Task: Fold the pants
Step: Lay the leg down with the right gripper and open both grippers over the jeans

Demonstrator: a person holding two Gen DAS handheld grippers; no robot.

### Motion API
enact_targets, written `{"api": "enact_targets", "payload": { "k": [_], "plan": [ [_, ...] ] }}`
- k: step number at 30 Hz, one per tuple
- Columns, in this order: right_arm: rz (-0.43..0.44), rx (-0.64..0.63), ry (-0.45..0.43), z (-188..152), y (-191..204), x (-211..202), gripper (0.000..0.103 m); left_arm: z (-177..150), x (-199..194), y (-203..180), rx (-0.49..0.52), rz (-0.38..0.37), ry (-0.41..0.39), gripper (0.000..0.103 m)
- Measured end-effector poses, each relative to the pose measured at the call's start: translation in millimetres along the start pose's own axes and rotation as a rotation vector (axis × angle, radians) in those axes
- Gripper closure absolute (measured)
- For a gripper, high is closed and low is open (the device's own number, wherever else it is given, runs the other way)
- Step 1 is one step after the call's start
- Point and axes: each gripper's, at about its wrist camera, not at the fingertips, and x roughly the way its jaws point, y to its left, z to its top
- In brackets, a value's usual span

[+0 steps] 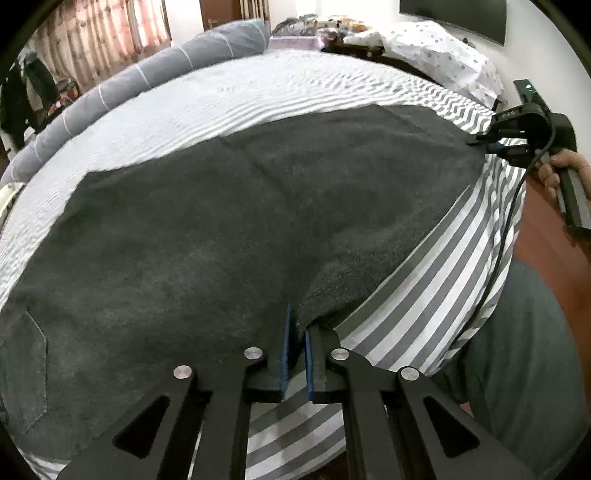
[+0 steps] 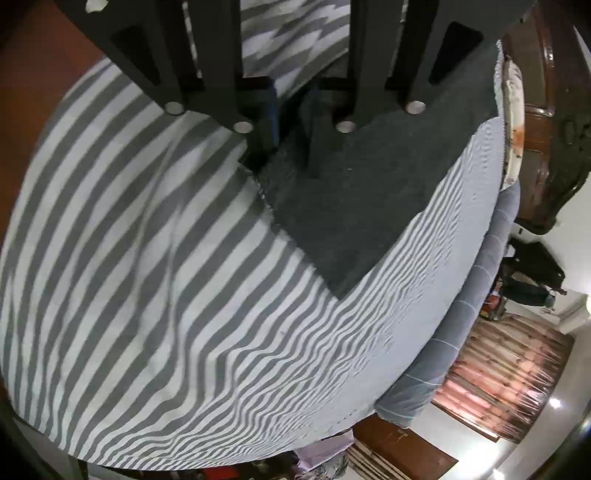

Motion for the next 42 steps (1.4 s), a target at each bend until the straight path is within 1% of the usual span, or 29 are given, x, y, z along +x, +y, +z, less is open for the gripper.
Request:
{"api": "enact_targets", "payload": {
  "k": [1,3,4,5,6,7,9,11,13,14,16,18,19,20,21,23,24,26,27,29,30,32,34,35,37,39,42],
  "plan": [
    [-0.001,-0.001,0.002,0,-1,-1,0.083,0,2,0,-0.007,-0.002,0.010,0.089],
    [-0.027,-0.011,0.006,-1,-2,-5,0.073,0,4,0,-0.025,-0.021,0.022,0.077],
    [-0.054,-0.021,-0.001,-3,-3,-9,0.064,0,4,-1,-0.029,-0.032,0.023,0.073],
    [-0.068,-0.022,-0.004,-3,-3,-12,0.058,0,3,-4,-0.026,-0.046,0.024,0.063],
    [-0.073,-0.019,-0.005,-3,-2,-16,0.057,1,3,-6,-0.022,-0.058,0.029,0.052],
    [-0.074,-0.012,-0.004,-3,-3,-19,0.057,0,2,-8,-0.020,-0.071,0.034,0.050],
    [-0.073,-0.014,-0.002,-4,-1,-28,0.057,-1,-3,-10,-0.024,-0.096,0.033,0.049],
    [-0.084,-0.033,-0.027,-3,7,-40,0.057,0,-12,-5,-0.050,-0.141,0.027,0.049],
    [-0.083,-0.071,-0.060,-1,21,-52,0.057,2,-27,8,-0.101,-0.184,-0.008,0.049],
    [-0.074,-0.091,-0.065,0,29,-55,0.057,3,-35,16,-0.123,-0.189,-0.034,0.049],
    [-0.034,-0.149,-0.054,3,53,-58,0.057,7,-52,40,-0.188,-0.139,-0.095,0.048],
    [0.011,-0.219,-0.017,5,81,-53,0.057,10,-61,64,-0.256,-0.089,-0.136,0.048],
    [0.046,-0.269,0.011,5,104,-46,0.057,12,-66,82,-0.310,-0.031,-0.162,0.048],
    [0.071,-0.303,0.038,4,120,-39,0.057,14,-67,98,-0.356,0.026,-0.171,0.048],
    [0.089,-0.332,0.064,2,135,-33,0.057,14,-67,108,-0.389,0.064,-0.172,0.048],
    [0.138,-0.402,0.139,-3,175,-11,0.057,16,-63,141,-0.488,0.156,-0.159,0.048],
    [0.161,-0.434,0.180,-6,195,1,0.058,16,-60,155,-0.533,0.191,-0.149,0.048],
    [0.215,-0.476,0.272,-15,233,28,0.057,14,-54,182,-0.616,0.230,-0.137,0.048],
    [0.246,-0.498,0.334,-22,256,45,0.057,14,-51,191,-0.645,0.243,-0.126,0.048],
    [0.287,-0.538,0.414,-31,290,71,0.058,13,-42,207,-0.693,0.269,-0.112,0.048],
    [0.306,-0.566,0.468,-37,313,90,0.058,15,-37,209,-0.704,0.273,-0.107,0.048],
    [0.331,-0.585,0.543,-47,343,115,0.058,10,-32,219,-0.724,0.271,-0.086,0.048],
    [0.363,-0.587,0.657,-59,378,149,0.058,6,-26,219,-0.725,0.262,-0.068,0.048],
    [0.369,-0.587,0.682,-64,387,158,0.058,3,-23,218,-0.712,0.265,-0.062,0.048],
    [0.373,-0.600,0.770,-78,413,185,0.058,-3,-20,213,-0.680,0.280,-0.052,0.048],
    [0.365,-0.623,0.839,-93,431,207,0.058,-5,-15,204,-0.634,0.294,-0.036,0.048],
    [0.358,-0.652,0.940,-116,451,233,0.058,-9,-11,195,-0.583,0.321,-0.040,0.048]
  ]
}}
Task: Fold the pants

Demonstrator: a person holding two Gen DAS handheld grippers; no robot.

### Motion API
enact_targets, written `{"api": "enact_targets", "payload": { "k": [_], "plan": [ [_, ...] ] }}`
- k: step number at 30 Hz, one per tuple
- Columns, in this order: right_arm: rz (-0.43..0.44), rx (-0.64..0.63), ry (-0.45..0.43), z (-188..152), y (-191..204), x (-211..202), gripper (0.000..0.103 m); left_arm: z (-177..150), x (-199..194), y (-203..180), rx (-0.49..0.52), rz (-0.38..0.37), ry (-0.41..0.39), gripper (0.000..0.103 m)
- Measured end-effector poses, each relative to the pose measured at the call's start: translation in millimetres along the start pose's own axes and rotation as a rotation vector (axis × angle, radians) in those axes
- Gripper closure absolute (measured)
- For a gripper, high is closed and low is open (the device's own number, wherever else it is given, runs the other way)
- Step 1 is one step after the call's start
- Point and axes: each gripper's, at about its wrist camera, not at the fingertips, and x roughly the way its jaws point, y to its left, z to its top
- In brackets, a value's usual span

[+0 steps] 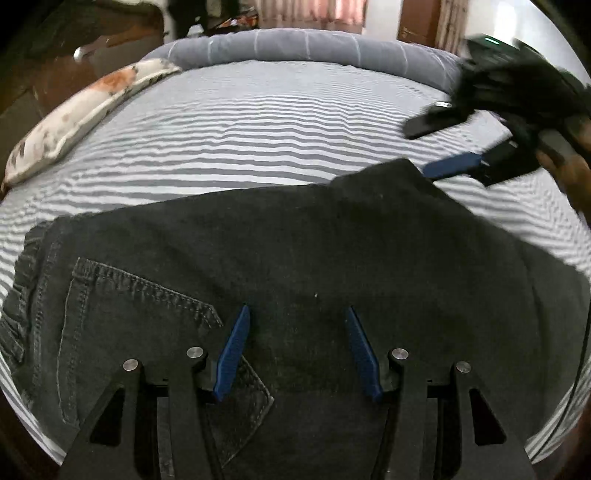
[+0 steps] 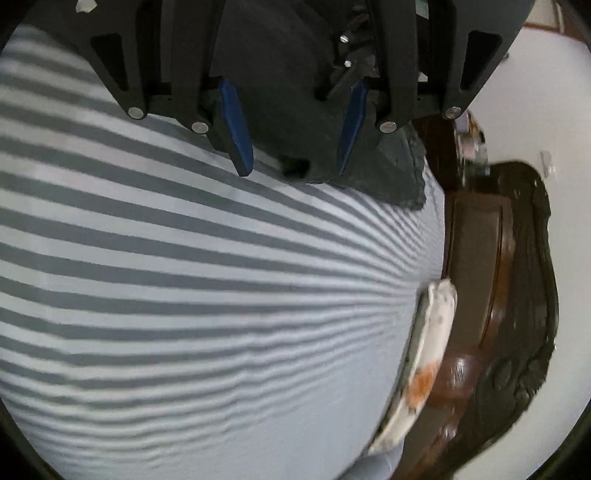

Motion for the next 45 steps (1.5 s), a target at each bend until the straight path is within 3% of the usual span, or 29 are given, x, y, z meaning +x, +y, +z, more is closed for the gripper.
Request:
{"api": "enact_targets", "payload": {
  "k": [5,9,16,22,25,31,33,34,38,45],
  "plan": [
    [0.004,-0.055,0.109,-2,9,26,0.058,-3,3,12,-0.028,-0.043,-0.011,0.048],
    [0.018,-0.166,0.175,-25,18,33,0.057,-10,1,9,-0.018,-0.037,-0.043,0.047],
    [0.073,-0.226,0.147,-28,24,47,0.052,-18,-2,5,-0.014,-0.035,-0.074,0.045],
    [0.083,-0.434,0.126,-60,52,49,0.041,-24,-4,2,-0.018,-0.039,-0.105,0.044],
    [0.119,-0.394,0.099,-60,45,49,0.040,-28,-5,2,-0.017,-0.040,-0.131,0.043],
    [0.308,-0.144,0.012,-22,17,44,0.040,-30,-5,2,-0.009,-0.037,-0.149,0.042],
    [0.366,-0.114,-0.040,-13,16,36,0.048,-31,-5,1,-0.006,-0.036,-0.153,0.042],
    [0.391,-0.126,-0.042,-9,19,33,0.065,-31,-5,1,-0.005,-0.035,-0.155,0.042],
    [0.303,-0.188,-0.006,-11,30,39,0.087,-38,-7,-5,0.001,-0.028,-0.163,0.042],
    [0.139,-0.365,0.038,-37,56,43,0.084,-39,-7,-6,0.001,-0.027,-0.165,0.042]
  ]
}}
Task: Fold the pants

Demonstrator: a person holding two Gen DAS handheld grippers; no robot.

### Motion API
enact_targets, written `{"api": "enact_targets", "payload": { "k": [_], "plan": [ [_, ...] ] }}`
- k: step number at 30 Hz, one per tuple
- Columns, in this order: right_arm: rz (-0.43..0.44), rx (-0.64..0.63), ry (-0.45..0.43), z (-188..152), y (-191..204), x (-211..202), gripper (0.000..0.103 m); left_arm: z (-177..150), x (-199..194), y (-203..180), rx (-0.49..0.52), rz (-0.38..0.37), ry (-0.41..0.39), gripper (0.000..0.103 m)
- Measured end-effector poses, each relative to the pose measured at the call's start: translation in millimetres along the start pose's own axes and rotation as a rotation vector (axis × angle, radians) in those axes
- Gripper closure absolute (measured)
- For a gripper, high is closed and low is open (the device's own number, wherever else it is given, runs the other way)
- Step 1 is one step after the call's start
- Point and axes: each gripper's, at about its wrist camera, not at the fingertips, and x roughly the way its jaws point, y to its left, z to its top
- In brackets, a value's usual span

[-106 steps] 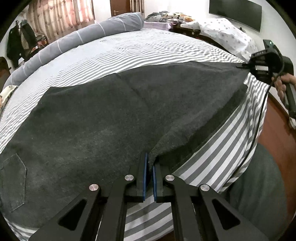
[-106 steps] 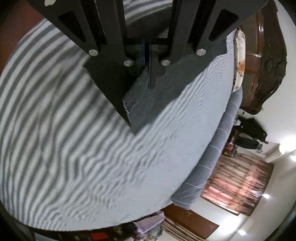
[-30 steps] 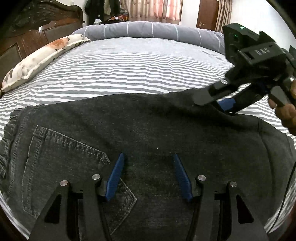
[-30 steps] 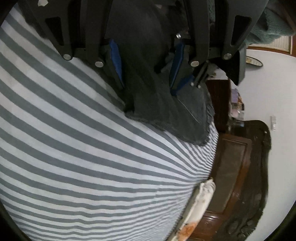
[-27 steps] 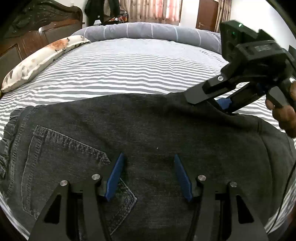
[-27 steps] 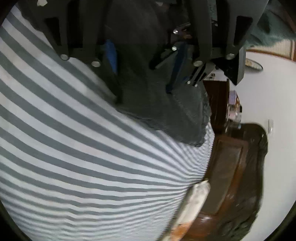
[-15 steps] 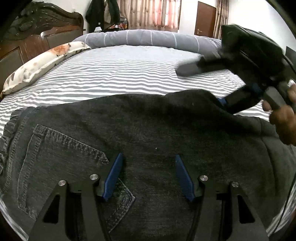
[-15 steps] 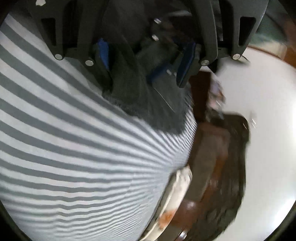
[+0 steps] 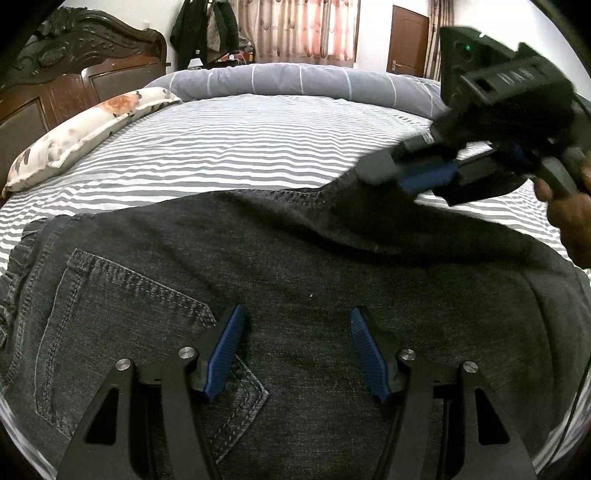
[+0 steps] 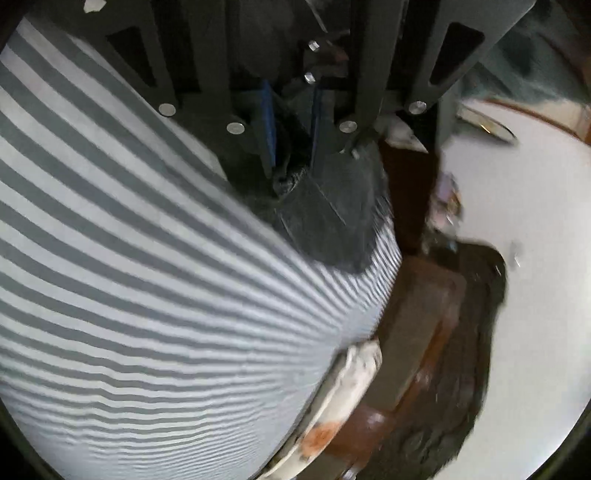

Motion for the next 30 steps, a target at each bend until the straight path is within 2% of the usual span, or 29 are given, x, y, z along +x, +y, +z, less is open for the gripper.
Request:
{"api": "enact_targets", "payload": {
  "k": [3,7,11,17,23,24,26,30],
  "plan": [
    [-0.056,-0.035,0.051,-7,5,9,0.082,0,0,0,0.000,0.000,0.000,0.042],
    [-0.153,-0.104,0.054,-15,18,12,0.081,0,0,0,0.000,-0.001,0.000,0.042],
    [-0.192,-0.139,0.036,-26,29,2,0.072,0,0,1,0.000,0.000,0.000,0.042],
    [-0.244,-0.142,0.054,-40,29,-8,0.072,0,0,1,0.000,-0.001,-0.001,0.042],
    [-0.260,-0.142,0.036,-46,26,-14,0.066,0,0,1,0.001,0.001,-0.001,0.042],
    [-0.271,-0.141,0.020,-42,26,-12,0.066,0,0,1,0.001,0.000,-0.001,0.042],
    [-0.238,-0.141,0.016,-36,26,-6,0.062,0,0,1,0.001,0.000,-0.001,0.042],
    [-0.227,-0.105,-0.031,-10,24,7,0.062,0,0,1,0.001,-0.001,-0.001,0.041]
  ]
}}
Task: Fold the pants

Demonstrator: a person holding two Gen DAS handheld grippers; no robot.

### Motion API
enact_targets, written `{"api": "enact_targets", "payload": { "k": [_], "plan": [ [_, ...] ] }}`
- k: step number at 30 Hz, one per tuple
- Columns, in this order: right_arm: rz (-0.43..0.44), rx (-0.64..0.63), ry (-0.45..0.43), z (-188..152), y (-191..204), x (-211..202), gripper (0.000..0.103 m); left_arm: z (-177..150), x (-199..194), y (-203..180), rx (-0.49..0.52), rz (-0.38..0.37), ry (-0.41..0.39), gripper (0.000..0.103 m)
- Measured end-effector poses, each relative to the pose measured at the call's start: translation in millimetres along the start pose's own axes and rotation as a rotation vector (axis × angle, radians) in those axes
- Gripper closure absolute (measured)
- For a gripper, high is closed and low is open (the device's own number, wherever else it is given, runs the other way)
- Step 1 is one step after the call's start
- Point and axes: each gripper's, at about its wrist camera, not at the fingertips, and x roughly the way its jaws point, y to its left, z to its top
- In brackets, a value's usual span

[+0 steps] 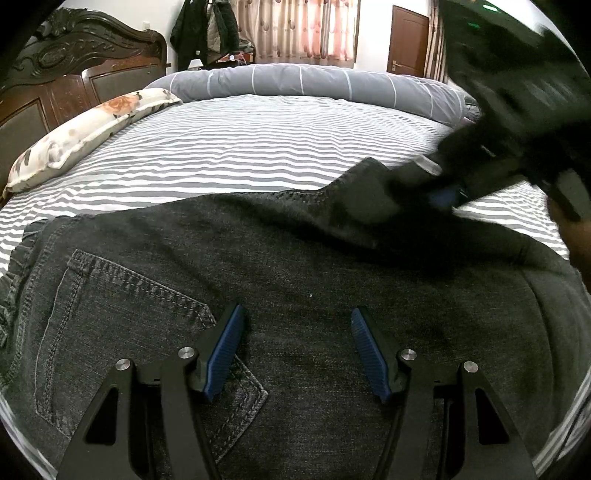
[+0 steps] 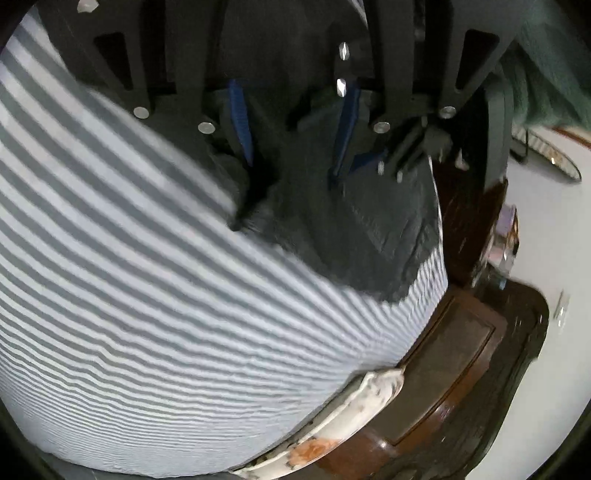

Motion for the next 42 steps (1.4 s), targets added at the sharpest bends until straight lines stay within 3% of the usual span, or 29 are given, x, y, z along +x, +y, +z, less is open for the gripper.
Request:
{"api": "enact_targets", "payload": {
  "k": [3,4,7,12,14,15,17,20,24,26,31,35,38,42],
  "plan": [
    [-0.005,0.002,-0.082,17,-2,-9,0.082,0,0,0,-0.001,-0.001,-0.001,0.041],
    [-0.050,-0.004,-0.105,24,-5,-14,0.095,0,-1,0,-0.002,-0.002,-0.001,0.041],
    [-0.089,0.022,-0.100,35,-21,-11,0.097,0,0,0,-0.002,-0.003,0.000,0.041],
    [-0.212,0.032,-0.072,39,-44,13,0.097,0,0,1,-0.001,-0.001,0.000,0.041],
    [-0.216,0.042,-0.073,37,-51,18,0.096,-1,0,0,0.000,-0.001,0.000,0.041],
    [-0.214,0.057,-0.077,37,-53,17,0.096,-1,-1,-1,0.000,0.000,0.000,0.041],
    [-0.241,0.075,-0.094,36,-52,9,0.085,-2,-1,-3,0.003,0.001,-0.001,0.041],
    [-0.291,0.087,-0.162,32,-44,-17,0.085,-1,-4,-7,0.032,0.001,0.002,0.041],
    [-0.245,0.083,-0.181,11,-24,-38,0.085,3,-24,-4,0.010,-0.121,0.025,0.041],
    [-0.245,0.094,-0.142,-2,-18,-32,0.085,0,-31,-7,0.025,-0.139,0.045,0.041],
    [-0.362,0.163,-0.094,-18,-35,-10,0.088,-22,-36,-26,0.164,-0.048,0.068,0.041],
    [-0.381,0.205,-0.104,-22,-51,-12,0.098,-24,-34,-28,0.166,-0.032,0.089,0.041],
    [-0.390,0.243,-0.157,-29,-45,-29,0.085,-27,-35,-28,0.172,-0.023,0.095,0.040],
    [-0.313,0.328,-0.294,-73,-34,-74,0.079,-26,-34,-25,0.165,-0.011,0.101,0.040]
  ]
}}
